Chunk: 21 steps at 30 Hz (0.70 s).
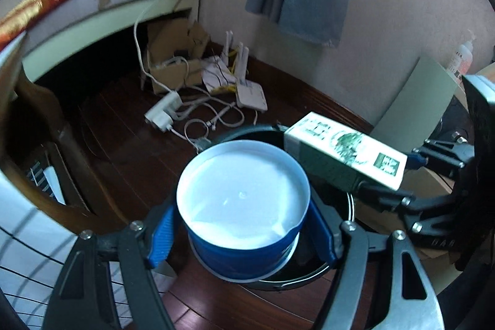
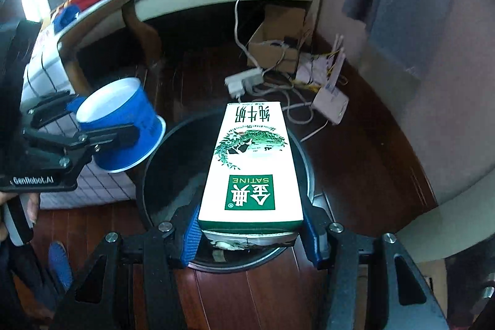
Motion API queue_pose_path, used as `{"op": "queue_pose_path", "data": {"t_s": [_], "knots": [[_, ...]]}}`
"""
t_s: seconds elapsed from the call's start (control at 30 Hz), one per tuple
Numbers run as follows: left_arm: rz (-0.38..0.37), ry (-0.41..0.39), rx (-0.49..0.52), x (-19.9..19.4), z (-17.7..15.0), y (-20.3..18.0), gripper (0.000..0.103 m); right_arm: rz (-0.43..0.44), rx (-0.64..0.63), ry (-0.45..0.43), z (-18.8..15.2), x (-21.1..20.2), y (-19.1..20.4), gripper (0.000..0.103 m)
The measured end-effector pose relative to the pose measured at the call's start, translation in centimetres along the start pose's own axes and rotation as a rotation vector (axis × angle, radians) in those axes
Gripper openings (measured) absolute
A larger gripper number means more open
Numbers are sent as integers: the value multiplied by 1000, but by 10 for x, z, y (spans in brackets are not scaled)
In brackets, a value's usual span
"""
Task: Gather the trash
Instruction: 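Carry carton and blue bowl over the black bin and open both tools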
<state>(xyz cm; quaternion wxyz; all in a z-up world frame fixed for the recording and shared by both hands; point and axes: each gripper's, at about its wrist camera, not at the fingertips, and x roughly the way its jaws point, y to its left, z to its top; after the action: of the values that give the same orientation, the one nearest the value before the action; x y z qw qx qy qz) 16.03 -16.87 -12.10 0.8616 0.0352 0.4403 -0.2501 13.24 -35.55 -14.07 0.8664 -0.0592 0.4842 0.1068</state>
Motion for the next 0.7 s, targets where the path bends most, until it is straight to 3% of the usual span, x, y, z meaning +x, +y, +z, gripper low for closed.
{"op": "queue_pose_path", "data": {"t_s": [0.2, 0.27, 0.3, 0.33, 0.7], "knots": [[-45, 81, -25, 30, -4, -5, 76, 28, -57, 70, -5, 31, 3, 57], [-23, 90, -47, 35, -5, -2, 83, -41, -74, 81, -7, 39, 0, 98], [-27, 88, -63, 35, -5, 1, 98, -33, -59, 87, -8, 40, -4, 99], [-14, 81, -71, 34, -5, 3, 102, -43, -30, 98, -7, 41, -11, 99], [130, 20, -33, 20, -9, 12, 102, -137, 82, 100, -2, 37, -37, 103]]}}
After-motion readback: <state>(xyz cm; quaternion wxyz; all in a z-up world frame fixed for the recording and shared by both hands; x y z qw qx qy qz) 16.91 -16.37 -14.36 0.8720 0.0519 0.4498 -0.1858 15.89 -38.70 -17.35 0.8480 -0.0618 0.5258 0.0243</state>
